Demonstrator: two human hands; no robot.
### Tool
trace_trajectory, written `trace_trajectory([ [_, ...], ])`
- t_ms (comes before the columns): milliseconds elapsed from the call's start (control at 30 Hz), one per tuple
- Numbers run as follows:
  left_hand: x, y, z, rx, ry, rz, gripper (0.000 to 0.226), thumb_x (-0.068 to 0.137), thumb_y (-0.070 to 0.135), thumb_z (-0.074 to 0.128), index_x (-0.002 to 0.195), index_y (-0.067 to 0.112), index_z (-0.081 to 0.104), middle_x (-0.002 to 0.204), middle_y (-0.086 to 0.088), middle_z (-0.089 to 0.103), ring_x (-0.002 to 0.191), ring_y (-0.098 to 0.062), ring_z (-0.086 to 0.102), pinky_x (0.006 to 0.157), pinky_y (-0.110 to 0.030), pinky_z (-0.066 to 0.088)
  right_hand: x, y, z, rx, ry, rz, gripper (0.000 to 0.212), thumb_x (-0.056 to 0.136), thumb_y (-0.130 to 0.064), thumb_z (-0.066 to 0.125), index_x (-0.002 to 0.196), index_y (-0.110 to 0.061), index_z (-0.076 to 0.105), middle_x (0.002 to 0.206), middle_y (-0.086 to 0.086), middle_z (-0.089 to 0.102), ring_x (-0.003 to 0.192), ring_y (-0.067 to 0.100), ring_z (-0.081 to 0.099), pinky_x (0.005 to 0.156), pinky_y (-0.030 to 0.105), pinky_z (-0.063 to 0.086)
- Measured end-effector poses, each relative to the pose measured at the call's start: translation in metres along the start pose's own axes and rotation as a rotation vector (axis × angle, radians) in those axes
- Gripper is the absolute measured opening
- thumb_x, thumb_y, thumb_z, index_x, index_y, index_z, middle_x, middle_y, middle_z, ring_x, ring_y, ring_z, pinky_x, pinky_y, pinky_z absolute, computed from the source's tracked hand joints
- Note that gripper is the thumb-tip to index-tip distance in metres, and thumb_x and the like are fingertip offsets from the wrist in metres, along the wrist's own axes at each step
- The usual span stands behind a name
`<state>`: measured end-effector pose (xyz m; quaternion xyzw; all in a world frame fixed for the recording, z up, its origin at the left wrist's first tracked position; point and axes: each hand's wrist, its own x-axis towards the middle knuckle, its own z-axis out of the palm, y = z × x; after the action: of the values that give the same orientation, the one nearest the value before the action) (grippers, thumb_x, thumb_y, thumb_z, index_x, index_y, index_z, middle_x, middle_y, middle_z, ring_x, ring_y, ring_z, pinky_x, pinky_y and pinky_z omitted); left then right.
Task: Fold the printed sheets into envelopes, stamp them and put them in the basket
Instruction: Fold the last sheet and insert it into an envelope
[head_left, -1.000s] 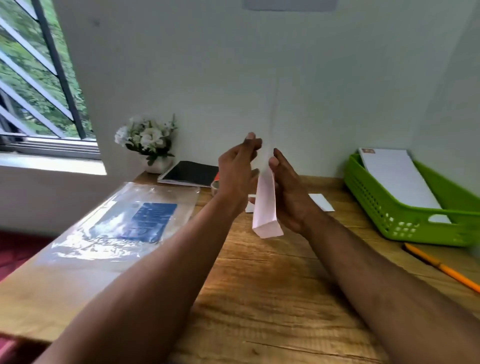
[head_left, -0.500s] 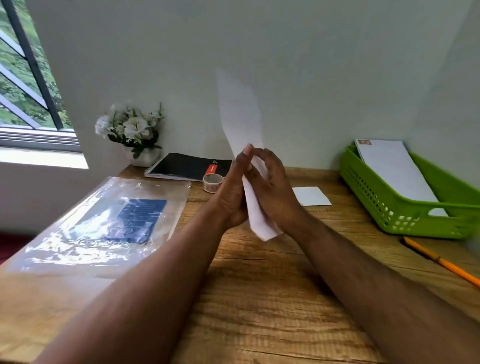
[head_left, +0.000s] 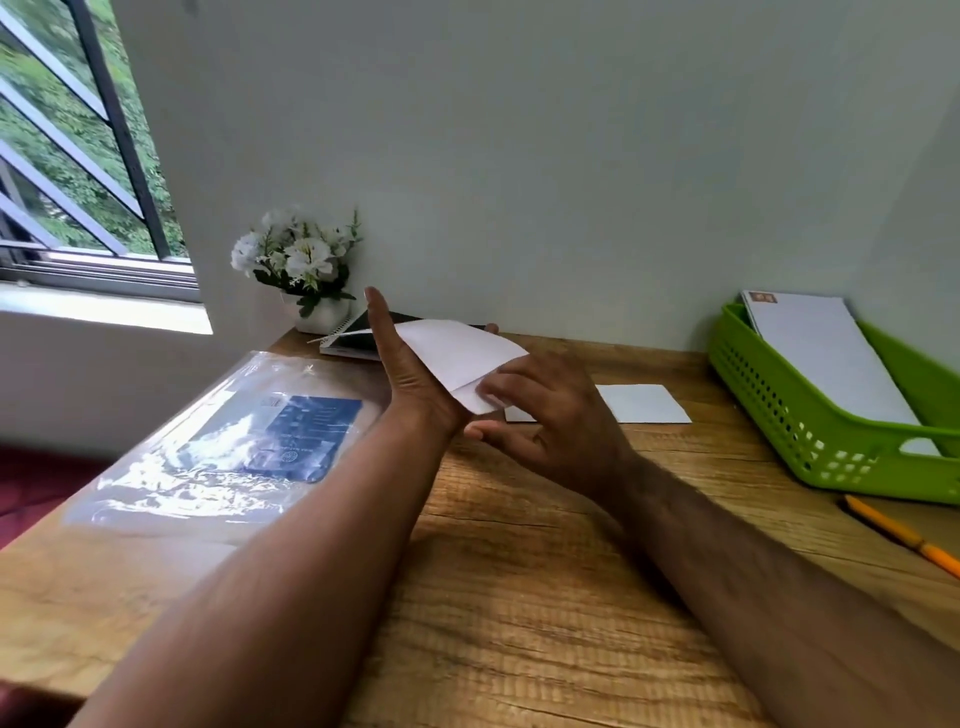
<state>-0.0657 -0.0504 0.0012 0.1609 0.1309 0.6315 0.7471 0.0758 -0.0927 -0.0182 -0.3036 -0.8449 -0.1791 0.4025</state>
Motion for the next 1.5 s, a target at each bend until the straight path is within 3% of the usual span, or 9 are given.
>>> trace_trajectory([
  [200, 0.002, -0.001, 0.000, -0.035, -0.009, 0.040, 0.086, 0.071, 0.081, 0.049, 0.117, 0.008, 0.053, 0.113, -0.020, 0.058, 0.111, -0.041, 0.054, 0.102, -0.058, 0.038, -0.003, 0.011, 0.001, -0.067, 0.014, -0.004, 0.029, 0.087, -0.026, 0.063, 0.111, -0.012, 0.069, 0.110, 0.004, 0.070, 0.105, 0.021, 0.062, 0.089, 0.040, 0.047],
  [300, 0.002, -0.006, 0.001, -0.011, -0.062, 0.068, 0.089, 0.072, 0.080, 0.049, 0.125, 0.009, 0.054, 0.113, -0.019, 0.056, 0.115, -0.039, 0.051, 0.106, -0.055, 0.036, -0.003, 0.009, 0.001, -0.161, 0.032, 0.006, 0.031, 0.087, -0.022, 0.057, 0.116, -0.014, 0.068, 0.115, 0.002, 0.069, 0.103, 0.023, 0.061, 0.085, 0.038, 0.045],
  [433, 0.000, -0.013, 0.004, 0.074, -0.190, 0.092, 0.081, 0.078, 0.079, 0.041, 0.118, 0.011, 0.058, 0.099, -0.014, 0.063, 0.092, -0.032, 0.059, 0.094, -0.044, 0.046, 0.000, 0.003, 0.002, -0.336, 0.055, 0.094, 0.039, 0.085, -0.027, 0.054, 0.121, -0.020, 0.065, 0.123, -0.002, 0.066, 0.103, 0.022, 0.058, 0.079, 0.036, 0.037],
  [567, -0.002, -0.015, 0.005, 0.150, -0.217, 0.071, 0.084, 0.074, 0.077, 0.049, 0.123, 0.010, 0.056, 0.111, -0.016, 0.058, 0.100, -0.033, 0.058, 0.097, -0.045, 0.045, -0.001, 0.003, 0.003, -0.272, 0.032, 0.104, 0.044, 0.085, -0.029, 0.055, 0.127, -0.021, 0.060, 0.125, -0.001, 0.065, 0.117, 0.018, 0.059, 0.099, 0.038, 0.024],
  [700, 0.001, -0.016, 0.002, 0.171, -0.205, 0.037, 0.079, 0.073, 0.078, 0.047, 0.108, 0.009, 0.057, 0.092, -0.013, 0.059, 0.089, -0.030, 0.058, 0.094, -0.042, 0.045, -0.004, 0.006, 0.006, -0.211, 0.006, 0.138, 0.050, 0.086, -0.030, 0.053, 0.134, -0.023, 0.045, 0.124, 0.002, 0.065, 0.116, 0.018, 0.060, 0.109, 0.049, 0.017],
  [867, 0.007, -0.005, -0.003, 0.123, -0.191, 0.025, 0.101, 0.053, 0.079, 0.059, 0.123, 0.006, 0.050, 0.101, -0.017, 0.052, 0.108, -0.034, 0.046, 0.108, -0.053, 0.031, -0.004, 0.007, 0.006, -0.224, -0.051, 0.109, 0.063, 0.080, -0.018, 0.059, 0.139, -0.021, 0.036, 0.118, 0.007, 0.068, 0.107, 0.023, 0.065, 0.109, 0.058, 0.018],
  [1200, 0.015, 0.055, -0.029, -0.030, -0.047, 0.276, 0.092, 0.074, 0.083, 0.043, 0.139, 0.018, 0.041, 0.141, -0.018, 0.047, 0.126, -0.038, 0.050, 0.097, -0.060, 0.042, -0.005, 0.013, 0.003, -0.312, -0.135, -0.082, 0.075, 0.070, -0.009, 0.078, 0.137, -0.010, 0.043, 0.113, 0.014, 0.069, 0.099, 0.031, 0.068, 0.104, 0.068, 0.022],
  [1367, 0.012, 0.039, -0.020, 0.025, -0.060, 0.210, 0.085, 0.073, 0.083, 0.044, 0.120, 0.013, 0.053, 0.096, -0.013, 0.059, 0.096, -0.032, 0.058, 0.098, -0.055, 0.042, -0.006, 0.016, 0.006, -0.270, -0.102, -0.055, 0.079, 0.073, -0.007, 0.076, 0.140, -0.009, 0.035, 0.104, 0.011, 0.072, 0.087, 0.030, 0.071, 0.103, 0.069, 0.026],
  [1500, 0.004, 0.004, -0.003, 0.074, -0.092, 0.076, 0.084, 0.058, 0.077, 0.058, 0.113, 0.013, 0.054, 0.104, -0.016, 0.053, 0.120, -0.042, 0.050, 0.102, -0.062, 0.036, -0.006, 0.022, 0.006, -0.237, -0.064, -0.019, 0.067, 0.077, -0.011, 0.063, 0.138, -0.010, 0.033, 0.105, 0.012, 0.072, 0.084, 0.029, 0.071, 0.103, 0.067, 0.024],
])
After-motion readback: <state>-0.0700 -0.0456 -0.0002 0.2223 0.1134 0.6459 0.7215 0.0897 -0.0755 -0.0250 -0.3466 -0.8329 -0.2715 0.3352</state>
